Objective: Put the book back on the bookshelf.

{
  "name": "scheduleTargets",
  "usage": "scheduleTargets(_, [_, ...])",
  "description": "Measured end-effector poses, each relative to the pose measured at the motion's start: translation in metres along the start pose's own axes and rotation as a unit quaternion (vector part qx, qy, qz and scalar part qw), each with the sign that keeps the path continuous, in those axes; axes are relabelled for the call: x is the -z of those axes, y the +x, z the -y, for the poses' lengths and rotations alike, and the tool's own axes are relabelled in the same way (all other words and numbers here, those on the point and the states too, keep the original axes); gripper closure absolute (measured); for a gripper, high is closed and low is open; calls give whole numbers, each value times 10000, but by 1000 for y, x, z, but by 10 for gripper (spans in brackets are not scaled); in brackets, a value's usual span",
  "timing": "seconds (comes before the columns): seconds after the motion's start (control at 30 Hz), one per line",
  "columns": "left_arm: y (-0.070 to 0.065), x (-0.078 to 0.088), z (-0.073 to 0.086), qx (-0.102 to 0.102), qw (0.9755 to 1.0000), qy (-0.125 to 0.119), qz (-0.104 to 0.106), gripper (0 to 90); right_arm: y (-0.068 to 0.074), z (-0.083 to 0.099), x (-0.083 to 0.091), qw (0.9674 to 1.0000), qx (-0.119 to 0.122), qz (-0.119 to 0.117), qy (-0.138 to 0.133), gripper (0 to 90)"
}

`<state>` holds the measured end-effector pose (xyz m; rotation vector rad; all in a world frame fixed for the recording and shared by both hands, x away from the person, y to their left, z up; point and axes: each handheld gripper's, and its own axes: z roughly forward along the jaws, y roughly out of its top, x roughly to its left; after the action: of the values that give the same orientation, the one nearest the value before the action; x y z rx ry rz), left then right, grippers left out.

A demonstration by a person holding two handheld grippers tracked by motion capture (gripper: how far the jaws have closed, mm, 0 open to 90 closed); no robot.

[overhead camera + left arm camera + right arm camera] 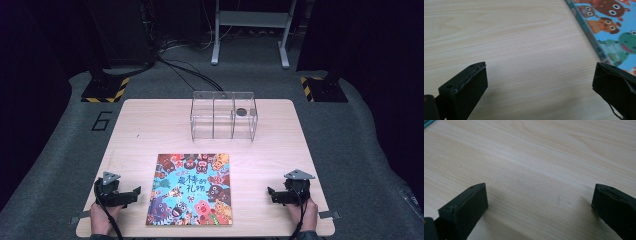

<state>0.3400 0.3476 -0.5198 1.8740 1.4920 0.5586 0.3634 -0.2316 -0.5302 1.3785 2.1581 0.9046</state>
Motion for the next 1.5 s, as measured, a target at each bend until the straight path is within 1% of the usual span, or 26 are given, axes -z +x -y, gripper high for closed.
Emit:
scheduleTargets(0.03, [-3,-1,-1,6,10000,-48,44,0,0,0,0,10000,0,0,-1,0])
scheduleTargets(0.2, [-18,-4,-7,-124,9996,32,266,0,0,0,0,10000,-5,2,-3,0])
scheduleTargets(0.23, [-24,-6,-8,-177,9993,55,335,0,0,0,0,10000,8,0,-6,0])
scheduleTargets(0.27, [-24,-6,-8,-177,9993,55,335,0,0,0,0,10000,8,0,-6,0])
scheduleTargets(0.33, [-31,-8,-10,-258,9987,116,416,0,0,0,0,10000,15,5,-8,0])
scheduleTargets(0.37, [-38,-10,-11,-332,9985,84,434,0,0,0,0,10000,11,3,-6,0])
scheduleTargets(0.4, [-38,-10,-11,-332,9985,84,434,0,0,0,0,10000,16,5,-8,0])
scheduleTargets(0.43, [-44,-12,-12,-372,9981,90,486,0,0,0,0,10000,14,4,-7,0])
scheduleTargets(0.47, [-44,-12,-12,-372,9981,90,486,0,0,0,0,10000,14,4,-7,0])
scheduleTargets(0.5, [-50,-14,-12,-416,9977,105,528,1,0,0,0,10000,18,4,-8,0])
scheduleTargets(0.53, [-53,-14,-13,-470,9972,168,562,1,0,0,0,10000,11,5,-10,0])
scheduleTargets(0.6, [-55,-15,-13,-499,9969,195,575,5,0,0,0,10000,-19,2,-20,1])
scheduleTargets(0.63, [-58,-17,-13,-505,9970,149,566,13,0,0,0,10000,-15,11,-18,1])
scheduleTargets(0.7, [-64,-21,-11,-559,9963,239,606,34,1,0,-1,10000,-62,30,-40,1])
scheduleTargets(0.77, [-65,-22,-11,-576,9960,261,636,43,0,0,0,10000,-18,7,-56,2])
scheduleTargets(0.8, [-66,-22,-10,-548,9962,230,643,45,-1,0,0,10000,35,-1,-43,3])
scheduleTargets(0.87, [-68,-23,-9,-485,9965,183,653,51,-1,0,0,10000,28,1,-45,3])
scheduleTargets(0.97, [-72,-21,-7,-390,9965,161,722,98,-1,0,0,10000,58,2,-51,4])
scheduleTargets(1.03, [-73,-20,-7,-407,9962,184,751,115,-1,0,0,10000,33,3,-48,4])
scheduleTargets(1.07, [-74,-20,-6,-372,9965,138,737,137,-1,0,0,10000,61,1,-53,4])
scheduleTargets(1.1, [-75,-19,-6,-373,9964,168,739,137,-1,0,0,10000,61,1,-53,4])
scheduleTargets(1.13, [-76,-20,-5,-351,9968,80,717,137,-1,0,0,10000,61,1,-52,4])
scheduleTargets(1.17, [-77,-19,-5,-347,9968,93,710,139,-1,0,0,10000,65,1,-55,4])
scheduleTargets(1.2, [-79,-19,-4,-366,9966,76,739,146,0,0,0,10000,15,2,-46,5])
scheduleTargets(1.3, [-81,-18,-4,-371,9961,70,796,187,0,1,0,10000,10,3,-42,4])
scheduleTargets(1.5, [-84,-18,-5,-302,9969,107,724,187,0,0,0,10000,-10,7,-49,5])
